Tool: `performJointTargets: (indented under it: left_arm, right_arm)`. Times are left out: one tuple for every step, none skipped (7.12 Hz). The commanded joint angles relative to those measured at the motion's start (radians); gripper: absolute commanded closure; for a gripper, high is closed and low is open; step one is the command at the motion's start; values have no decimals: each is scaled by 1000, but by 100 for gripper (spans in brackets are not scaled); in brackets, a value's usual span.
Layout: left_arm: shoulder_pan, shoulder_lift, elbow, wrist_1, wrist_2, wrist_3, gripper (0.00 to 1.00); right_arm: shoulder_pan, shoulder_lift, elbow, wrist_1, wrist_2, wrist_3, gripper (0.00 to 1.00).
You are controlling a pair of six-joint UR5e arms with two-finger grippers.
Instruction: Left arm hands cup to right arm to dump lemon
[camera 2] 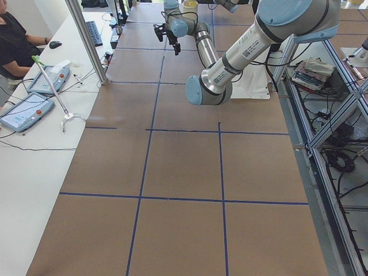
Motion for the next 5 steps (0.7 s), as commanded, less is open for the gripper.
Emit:
performJointTargets:
  left_arm:
    - [0,1,-2,0,11,1,0]
    - [0,-1,-2,2,22,1,0]
    - [0,1,0,0,22,1,0]
    - [0,1,0,0,20,1,0]
    - [0,1,-2,2,20,1,0]
  right_arm:
    - [0,0,-49,68,4,38,76]
    - [-7,9,-50,67,3,34,72]
    - [-7,31,-49,55,4,-20,71]
    - [-10,44,-34,20,4,-79,71]
    - [-10,54,12,-74,4,-94,72]
